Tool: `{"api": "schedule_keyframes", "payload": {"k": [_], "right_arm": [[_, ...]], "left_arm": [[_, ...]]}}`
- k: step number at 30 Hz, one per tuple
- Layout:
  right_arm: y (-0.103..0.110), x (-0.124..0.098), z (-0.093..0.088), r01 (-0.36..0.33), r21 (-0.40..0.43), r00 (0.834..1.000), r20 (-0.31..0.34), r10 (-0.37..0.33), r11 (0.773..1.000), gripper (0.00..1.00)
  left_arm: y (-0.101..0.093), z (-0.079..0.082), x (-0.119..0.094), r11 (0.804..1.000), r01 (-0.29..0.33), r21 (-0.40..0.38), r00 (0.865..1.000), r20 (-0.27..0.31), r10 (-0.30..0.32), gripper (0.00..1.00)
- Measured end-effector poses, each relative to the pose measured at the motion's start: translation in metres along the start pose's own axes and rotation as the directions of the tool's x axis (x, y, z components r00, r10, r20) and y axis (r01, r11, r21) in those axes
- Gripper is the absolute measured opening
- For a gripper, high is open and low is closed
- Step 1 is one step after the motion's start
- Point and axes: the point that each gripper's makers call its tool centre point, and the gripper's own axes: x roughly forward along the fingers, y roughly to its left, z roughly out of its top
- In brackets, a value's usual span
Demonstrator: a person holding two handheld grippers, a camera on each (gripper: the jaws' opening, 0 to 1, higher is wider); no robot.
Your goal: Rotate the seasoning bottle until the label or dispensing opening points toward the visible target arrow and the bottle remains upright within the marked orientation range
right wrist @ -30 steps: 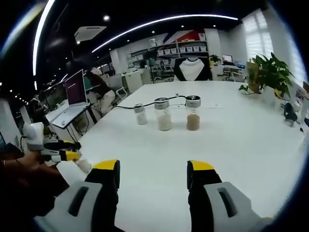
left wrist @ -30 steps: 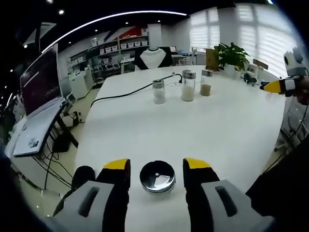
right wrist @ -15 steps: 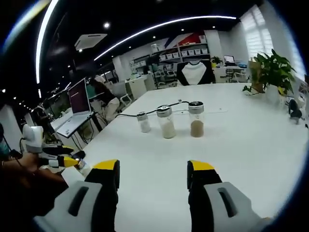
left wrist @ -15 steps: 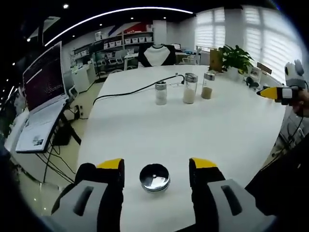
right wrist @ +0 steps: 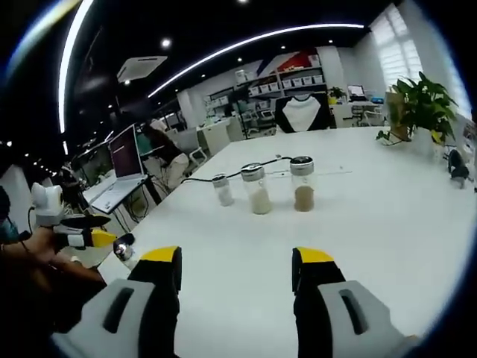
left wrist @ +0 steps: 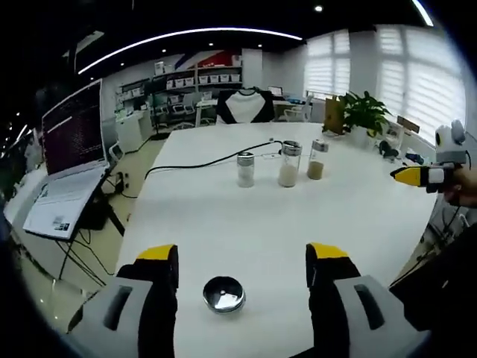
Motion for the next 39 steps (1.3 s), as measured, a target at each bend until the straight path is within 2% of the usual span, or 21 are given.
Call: {"api": "schedule_keyframes", "payload": {"k": [3,10,15,20,22,25,26,30,34,37,39], "right_arm": [[0.0,0.0,0.003,-0.004,-0.007,1.0,0.001,0.004,1.0,0.59],[0.001,0.003,0.018,-0.021,-0.051,1.0,0.014,0.022,0.998,0.59],[0.007,0.013,0.037,-0.061,-0.141,0.998,0.012,0.063,0.988,0.59],[0.009,0.019,0.05,-0.075,-0.178,0.997,0.014,0.078,0.981,0.59],[0.009,0.022,0.053,-0.082,-0.198,0.996,0.008,0.085,0.977,0.58],[0.009,0.026,0.054,-0.088,-0.213,0.996,0.0,0.09,0.973,0.58],[0.01,0.032,0.057,-0.096,-0.228,0.995,-0.009,0.096,0.969,0.58],[0.015,0.046,0.062,-0.109,-0.249,0.994,-0.024,0.106,0.962,0.57],[0.027,0.065,0.067,-0.144,-0.299,0.99,-0.049,0.135,0.943,0.57],[0.041,0.079,0.073,-0.201,-0.351,0.98,-0.081,0.184,0.914,0.57],[0.045,0.09,0.078,-0.215,-0.368,0.977,-0.094,0.194,0.905,0.56]], "left_arm": [[-0.001,-0.002,-0.003,1.0,-0.011,-0.003,1.0,-0.007,0.011,0.82],[0.001,-0.001,-0.007,1.0,-0.027,-0.007,1.0,0.006,0.027,0.87],[0.004,-0.003,-0.012,0.999,-0.033,-0.018,0.999,0.015,0.033,0.93],[0.005,-0.012,-0.019,1.0,-0.028,0.007,0.999,0.031,0.028,0.88],[0.004,-0.016,-0.022,1.0,-0.026,0.007,0.999,0.028,0.026,0.9],[0.005,-0.018,-0.024,1.0,-0.028,-0.001,0.999,0.026,0.028,0.91],[0.006,-0.023,-0.025,0.999,-0.027,-0.026,0.999,0.016,0.028,0.91],[0.009,-0.024,-0.024,0.999,-0.031,-0.043,0.999,0.012,0.032,0.91],[0.009,-0.02,-0.024,0.999,-0.01,-0.033,1.0,0.022,0.011,0.89],[0.011,-0.018,-0.025,1.0,-0.018,-0.021,1.0,0.022,0.019,0.9],[0.012,-0.017,-0.025,1.0,-0.018,-0.019,0.999,0.028,0.019,0.92]]}}
